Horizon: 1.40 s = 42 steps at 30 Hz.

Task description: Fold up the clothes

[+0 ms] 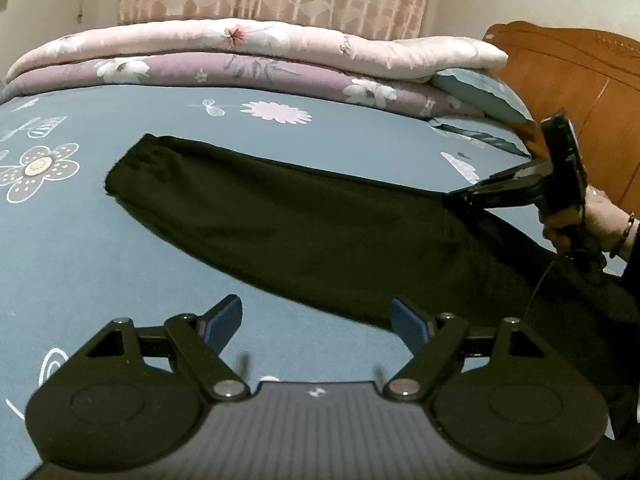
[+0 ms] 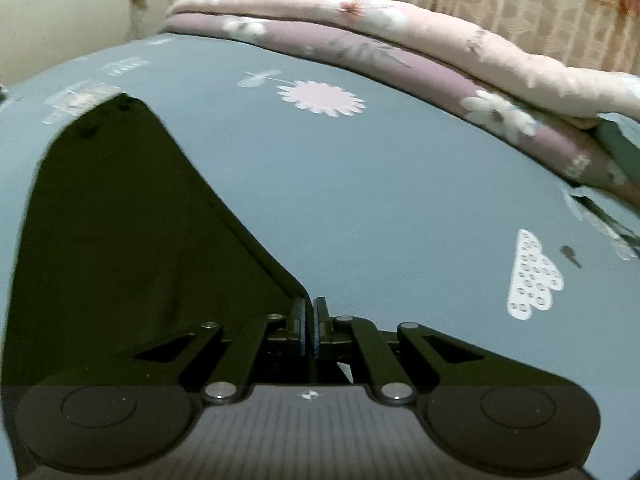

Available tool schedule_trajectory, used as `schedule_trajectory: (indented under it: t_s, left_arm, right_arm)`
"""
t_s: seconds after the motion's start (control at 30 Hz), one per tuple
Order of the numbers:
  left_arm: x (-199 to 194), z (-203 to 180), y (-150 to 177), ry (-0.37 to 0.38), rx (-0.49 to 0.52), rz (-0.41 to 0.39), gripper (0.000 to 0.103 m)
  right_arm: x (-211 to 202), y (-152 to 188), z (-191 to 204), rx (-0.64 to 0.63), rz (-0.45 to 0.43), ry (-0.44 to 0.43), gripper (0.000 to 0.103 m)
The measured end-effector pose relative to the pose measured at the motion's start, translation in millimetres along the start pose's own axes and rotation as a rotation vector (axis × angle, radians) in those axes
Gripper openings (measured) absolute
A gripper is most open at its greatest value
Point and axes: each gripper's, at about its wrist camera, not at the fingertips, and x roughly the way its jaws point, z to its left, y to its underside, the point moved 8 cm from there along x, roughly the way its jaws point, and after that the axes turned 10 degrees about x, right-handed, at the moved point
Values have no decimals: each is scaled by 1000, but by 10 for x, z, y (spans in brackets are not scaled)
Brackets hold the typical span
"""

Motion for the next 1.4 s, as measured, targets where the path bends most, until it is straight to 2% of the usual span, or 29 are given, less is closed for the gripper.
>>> schedule_trajectory:
  t_s: [0.17, 0.3, 0.37, 0.4, 0.43, 0.57, 0.67, 0.73, 0.8, 0.9, 1.07, 1.2, 1.3, 1.4]
  left_arm:
    - [-1, 21, 6, 6, -7, 13, 82]
    - [7, 37, 22, 0, -2, 29, 83]
    - [19, 43, 32, 12, -20, 44, 83]
    - [24, 47, 37, 20, -32, 51, 83]
    - [23, 50, 39, 26, -43, 55, 83]
    - [20, 42, 35, 28, -45, 64, 84]
    - [16, -2, 37, 40, -42, 69, 84]
    - [20, -42, 39, 53, -32, 74, 84]
    - [20, -85, 38, 64, -19, 73, 84]
    - [23, -111, 42, 72, -11, 74, 84]
    - [29, -84, 42, 70, -20, 73, 84]
    - [60, -75, 63, 74, -35, 81, 84]
    - [74, -92, 73, 72, -30, 85, 84]
    - [88, -113, 78, 77, -21, 86, 84]
  right_arm:
    - [4, 33, -68, 75, 9, -5, 8]
    - [-430, -24, -119, 53, -30, -51, 19]
    - [-669, 6, -245, 64, -36, -37, 26]
    - [-780, 51, -317, 72, -36, -22, 33]
    - [-889, 102, -391, 80, -35, -7, 35]
    - [-1276, 400, -695, 120, -15, 30, 35]
    - [-1421, 659, -908, 156, 26, 83, 36]
    - [-1478, 828, -1009, 185, 47, 80, 39]
    - [-1461, 946, -1048, 196, 64, 74, 45]
    - [-1369, 1113, -1077, 196, 106, 64, 46]
    - [-1100, 1171, -1084, 141, 155, 54, 50]
    - [-1000, 1165, -1084, 80, 129, 52, 52]
    - [-947, 1153, -1146, 106, 123, 36, 58]
    - [-905, 1157, -1201, 153, 130, -1, 58]
